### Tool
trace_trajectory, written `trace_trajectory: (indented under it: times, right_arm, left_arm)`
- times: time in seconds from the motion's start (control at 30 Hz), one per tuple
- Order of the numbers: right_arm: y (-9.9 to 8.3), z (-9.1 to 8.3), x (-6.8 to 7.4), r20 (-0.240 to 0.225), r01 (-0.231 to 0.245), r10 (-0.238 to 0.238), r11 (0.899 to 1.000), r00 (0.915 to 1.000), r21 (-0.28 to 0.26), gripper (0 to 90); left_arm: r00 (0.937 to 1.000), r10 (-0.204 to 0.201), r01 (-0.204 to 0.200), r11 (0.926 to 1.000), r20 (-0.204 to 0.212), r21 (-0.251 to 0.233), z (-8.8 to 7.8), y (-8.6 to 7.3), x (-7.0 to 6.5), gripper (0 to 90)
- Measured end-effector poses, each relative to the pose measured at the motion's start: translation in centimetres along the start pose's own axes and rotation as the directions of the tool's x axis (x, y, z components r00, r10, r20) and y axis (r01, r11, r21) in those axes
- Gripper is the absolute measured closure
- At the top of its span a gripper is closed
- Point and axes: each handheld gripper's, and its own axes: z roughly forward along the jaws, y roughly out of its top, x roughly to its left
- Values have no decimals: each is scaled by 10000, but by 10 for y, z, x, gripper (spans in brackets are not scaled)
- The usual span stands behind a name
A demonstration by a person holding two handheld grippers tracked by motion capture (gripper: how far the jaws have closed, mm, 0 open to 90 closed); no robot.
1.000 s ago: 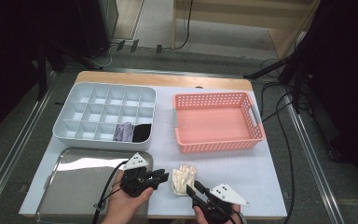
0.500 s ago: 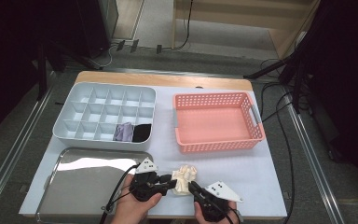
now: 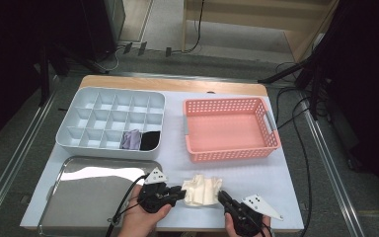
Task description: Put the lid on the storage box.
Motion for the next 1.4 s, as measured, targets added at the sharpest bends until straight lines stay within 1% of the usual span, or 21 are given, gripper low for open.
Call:
trace_trajectory:
  times: [0.13,0.23,0.27,0.33,0.43,0.5,0.57,0.6,0.67,0.7,0.77,0.8,0.87,0.93,1.0,1.07,1.1,1.13,1.23,1.33,1.4]
  right_arm:
    - [0,1,7,-336,238,-245,9995,9991,-212,857]
    - [2,2,14,-745,379,-407,9985,9964,-387,861]
    - [2,3,18,-930,502,-545,9976,9942,-479,861]
    - [2,6,27,-1236,831,-890,9952,9883,-521,861]
    - [0,12,41,-1513,1263,-1313,9911,9797,-425,861]
    - [-2,16,48,-1439,1649,-1680,9858,9752,-334,848]
    - [-4,13,50,-731,1837,-1853,9826,9800,-276,791]
    - [-4,11,47,-408,1750,-1762,9841,9835,-316,771]
    - [-3,6,34,171,1126,-1119,9926,9936,-447,740]
    - [-2,3,26,480,784,-758,9955,9960,-534,718]
    - [-1,-2,10,1061,255,-186,9976,9942,-641,665]
    - [0,-2,4,1171,-27,100,9981,9931,-623,632]
    - [0,1,-6,1343,-388,424,9988,9900,-290,581]
    - [-1,8,-11,1163,-786,758,9967,9903,191,557]
    - [-4,13,-11,1305,-817,754,9957,9886,438,572]
    - [-6,17,-10,1409,-714,617,9953,9881,653,641]
    - [-6,17,-10,1404,-759,659,9949,9879,671,701]
    - [-5,17,-11,1144,-873,790,9938,9903,691,755]
    - [-4,14,-14,875,-963,901,9929,9921,692,856]
    - [0,10,-11,735,-889,858,9952,9936,397,866]
    - [2,8,-9,734,-707,683,9970,9950,303,811]
  left_arm:
    - [9998,-110,110,9999,137,-17,0,1,1,735]
    - [9997,-166,167,9999,186,-24,0,1,1,740]
    - [9997,-156,158,9999,182,-68,0,1,1,732]
    - [9999,139,-139,9998,-34,-124,-1,1,-1,693]
    - [9998,183,-185,9993,-66,-325,-5,2,-2,644]
    - [9999,133,-135,9990,-41,-431,-8,3,-1,630]
    - [9999,106,-105,9988,24,-486,-11,4,1,614]
    - [10000,84,-82,9987,39,-499,-11,4,2,609]
    - [10000,31,-27,9984,58,-566,-12,5,2,609]
    - [10000,68,-65,9985,65,-552,-12,5,1,610]
    - [9998,153,-147,9983,85,-570,-12,6,1,615]
    - [9998,152,-147,9983,85,-569,-12,6,1,620]
    - [9999,145,-141,9983,72,-559,-12,6,1,632]
    - [9998,145,-140,9987,96,-497,-11,6,2,658]
    - [9998,106,-100,9989,140,-452,-10,5,3,690]
    - [9998,146,-140,9989,125,-450,-9,5,2,698]
    - [9998,136,-129,9988,141,-463,-9,5,2,703]
    - [9998,124,-115,9988,168,-485,-9,5,2,705]
    - [9997,131,-122,9988,196,-472,-9,6,2,726]
    - [9997,146,-136,9989,217,-457,-9,6,1,733]
    - [9997,143,-134,9989,197,-439,-10,6,2,693]
